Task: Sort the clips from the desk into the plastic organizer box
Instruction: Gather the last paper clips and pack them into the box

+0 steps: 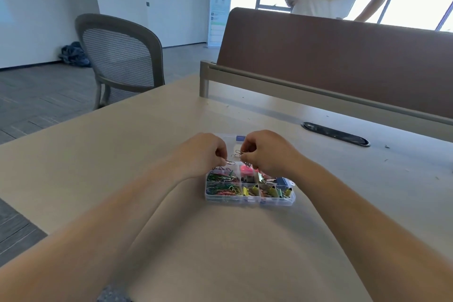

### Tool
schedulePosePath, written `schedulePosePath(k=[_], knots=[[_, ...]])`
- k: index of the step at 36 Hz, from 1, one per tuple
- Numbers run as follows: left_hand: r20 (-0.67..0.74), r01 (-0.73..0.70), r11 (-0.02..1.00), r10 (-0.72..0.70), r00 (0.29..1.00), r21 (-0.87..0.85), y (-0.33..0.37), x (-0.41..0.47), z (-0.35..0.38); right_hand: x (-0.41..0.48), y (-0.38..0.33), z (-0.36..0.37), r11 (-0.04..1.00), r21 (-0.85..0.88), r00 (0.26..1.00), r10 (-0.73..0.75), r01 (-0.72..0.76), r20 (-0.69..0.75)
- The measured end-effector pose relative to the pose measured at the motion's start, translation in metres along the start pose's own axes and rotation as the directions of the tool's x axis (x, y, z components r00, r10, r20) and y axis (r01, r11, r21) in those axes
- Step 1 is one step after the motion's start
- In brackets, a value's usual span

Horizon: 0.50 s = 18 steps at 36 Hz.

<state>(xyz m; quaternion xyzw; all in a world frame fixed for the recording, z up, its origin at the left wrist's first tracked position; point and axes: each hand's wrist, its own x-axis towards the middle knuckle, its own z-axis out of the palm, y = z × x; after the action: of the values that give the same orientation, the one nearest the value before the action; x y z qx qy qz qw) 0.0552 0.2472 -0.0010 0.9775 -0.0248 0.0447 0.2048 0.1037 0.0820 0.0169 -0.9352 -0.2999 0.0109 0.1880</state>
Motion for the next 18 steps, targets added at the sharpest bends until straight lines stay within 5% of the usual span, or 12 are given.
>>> schedulePosePath(k=[18], knots=[[-0.129, 0.007, 0.996, -0.018, 0.992, -0.086, -0.022, -0.012, -0.011, 0.015, -0.021, 0.014, 0.992, -0.101, 0.995, -0.067, 0.074, 0.071]])
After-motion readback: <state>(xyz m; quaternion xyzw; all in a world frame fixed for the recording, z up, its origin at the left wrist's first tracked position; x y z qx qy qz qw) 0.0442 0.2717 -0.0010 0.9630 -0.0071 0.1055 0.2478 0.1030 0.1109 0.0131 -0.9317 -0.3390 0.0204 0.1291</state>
